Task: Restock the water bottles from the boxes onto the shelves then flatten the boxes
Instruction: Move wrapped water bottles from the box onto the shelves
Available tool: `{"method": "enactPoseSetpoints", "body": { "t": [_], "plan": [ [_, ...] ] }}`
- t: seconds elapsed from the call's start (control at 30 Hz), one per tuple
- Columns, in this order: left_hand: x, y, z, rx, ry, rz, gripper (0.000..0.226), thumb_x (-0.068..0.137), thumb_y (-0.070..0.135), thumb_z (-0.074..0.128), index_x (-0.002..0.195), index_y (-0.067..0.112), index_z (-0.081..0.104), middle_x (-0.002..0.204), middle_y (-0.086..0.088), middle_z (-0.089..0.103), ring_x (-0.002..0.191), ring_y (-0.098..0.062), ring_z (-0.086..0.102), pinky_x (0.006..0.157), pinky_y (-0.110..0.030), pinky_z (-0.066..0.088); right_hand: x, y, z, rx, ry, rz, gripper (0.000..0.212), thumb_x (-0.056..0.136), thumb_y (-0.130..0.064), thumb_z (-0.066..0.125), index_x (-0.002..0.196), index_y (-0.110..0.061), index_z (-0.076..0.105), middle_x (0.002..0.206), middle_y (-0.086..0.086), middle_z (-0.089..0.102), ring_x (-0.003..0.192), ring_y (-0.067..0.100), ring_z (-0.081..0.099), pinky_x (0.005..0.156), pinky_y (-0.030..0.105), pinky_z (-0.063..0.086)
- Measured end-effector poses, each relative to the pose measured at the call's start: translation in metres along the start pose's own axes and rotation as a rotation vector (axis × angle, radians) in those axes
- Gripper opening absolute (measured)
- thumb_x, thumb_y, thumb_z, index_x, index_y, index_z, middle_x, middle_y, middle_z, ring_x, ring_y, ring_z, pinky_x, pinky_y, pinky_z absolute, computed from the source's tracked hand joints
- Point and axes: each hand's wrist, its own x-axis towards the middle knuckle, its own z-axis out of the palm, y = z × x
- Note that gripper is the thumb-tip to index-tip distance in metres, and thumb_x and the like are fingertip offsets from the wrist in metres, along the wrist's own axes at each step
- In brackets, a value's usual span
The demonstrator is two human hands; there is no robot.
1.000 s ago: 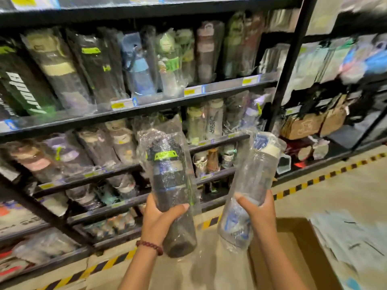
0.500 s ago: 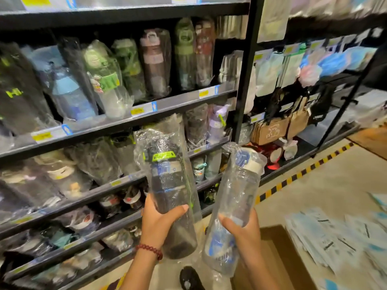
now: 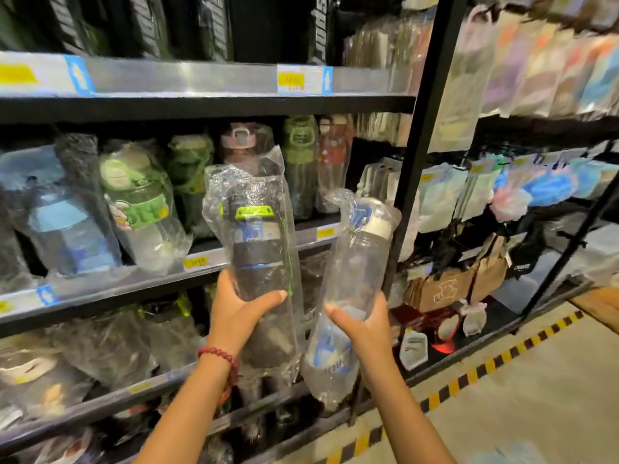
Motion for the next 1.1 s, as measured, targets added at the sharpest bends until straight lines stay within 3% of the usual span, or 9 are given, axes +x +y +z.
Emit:
{"method": "enactPoseSetpoints", "body": {
  "t": [0.07,0.17,0.33,0.5,0.6,0.77,0.83,0.97,1.1],
  "plan": [
    [0.023,0.006,0.006,0.009,0.017,-0.003,0.098,0.034,0.048,0.08,0.123,0.02,0.049,0.115,0.005,0.062,0.102,-0.01,0.061,0.084,-0.029,0.049,0.027,-0.008,0.005,0.005,-0.026,-0.031,0.096,0.051,-0.044,0.077,0.135,-0.02,0.038,0.121,-0.002,0.054,0.106,0.014,0.057,0.08,0.022,0.048],
    [0.047,0.012,0.013,-0.002,0.061,-0.007,0.094,0.032,0.046,0.08,0.116,0.018,0.051,0.112,0.001,0.064,0.1,-0.013,0.063,0.084,-0.033,0.052,0.065,-0.02,0.011,0.038,-0.073,-0.067,0.073,0.058,-0.033,0.078,0.122,-0.022,0.045,0.107,-0.011,0.057,0.098,0.008,0.059,0.071,0.015,0.046],
    [0.07,0.027,0.017,0.0,0.142,-0.004,0.082,0.043,0.039,0.081,0.115,0.024,0.045,0.109,0.009,0.058,0.099,-0.011,0.06,0.068,-0.026,0.049,0.121,-0.042,0.022,0.093,-0.116,-0.093,0.058,0.077,-0.017,0.077,0.123,-0.018,0.041,0.1,-0.017,0.051,0.083,-0.007,0.051,0.062,0.005,0.043],
    [0.088,0.038,0.025,-0.045,0.304,0.02,0.06,0.067,0.015,0.083,0.113,0.021,0.044,0.107,0.006,0.058,0.088,-0.003,0.057,0.064,-0.018,0.044,0.159,-0.057,0.04,0.153,-0.097,-0.123,0.065,0.075,-0.019,0.078,0.127,-0.018,0.04,0.106,-0.011,0.054,0.09,0.003,0.056,0.073,0.016,0.045],
    [0.102,0.041,0.031,-0.047,0.393,0.028,0.059,0.07,0.017,0.081,0.114,0.021,0.042,0.112,0.002,0.055,0.094,-0.012,0.058,0.067,-0.019,0.045,0.174,-0.058,0.051,0.219,-0.106,-0.1,0.067,0.074,-0.02,0.078,0.128,-0.019,0.038,0.116,-0.003,0.054,0.102,0.017,0.057,0.088,0.032,0.048],
    [0.12,0.039,0.032,-0.043,0.464,0.054,0.067,0.054,0.032,0.086,0.107,0.028,0.043,0.119,-0.001,0.055,0.107,-0.021,0.058,0.091,-0.044,0.05,0.189,-0.049,0.063,0.262,-0.086,-0.127,0.069,0.073,-0.018,0.08,0.128,-0.015,0.039,0.122,0.002,0.054,0.107,0.019,0.056,0.087,0.029,0.044],
    [0.125,0.039,0.033,-0.044,0.479,0.078,0.071,0.053,0.036,0.085,0.109,0.029,0.042,0.12,0.0,0.054,0.108,-0.019,0.057,0.093,-0.044,0.049,0.193,-0.048,0.067,0.308,-0.074,-0.108,0.072,0.073,-0.018,0.079,0.132,-0.015,0.038,0.125,0.002,0.052,0.11,0.019,0.055,0.093,0.033,0.046],
    [0.134,0.037,0.032,-0.086,0.522,0.121,0.064,0.067,0.018,0.083,0.114,0.026,0.041,0.108,0.012,0.055,0.097,-0.006,0.058,0.092,-0.041,0.049,0.201,-0.049,0.073,0.402,-0.059,-0.061,0.074,0.076,-0.019,0.077,0.136,-0.018,0.035,0.128,-0.001,0.05,0.112,0.017,0.053,0.096,0.032,0.044],
    [0.141,0.039,0.032,-0.121,0.533,0.127,0.07,0.049,0.037,0.083,0.108,0.034,0.047,0.115,0.001,0.061,0.104,-0.017,0.062,0.092,-0.045,0.051,0.21,-0.047,0.078,0.465,-0.059,-0.056,0.075,0.075,-0.02,0.078,0.136,-0.021,0.035,0.128,-0.001,0.051,0.112,0.016,0.054,0.093,0.031,0.045]
  ]
}}
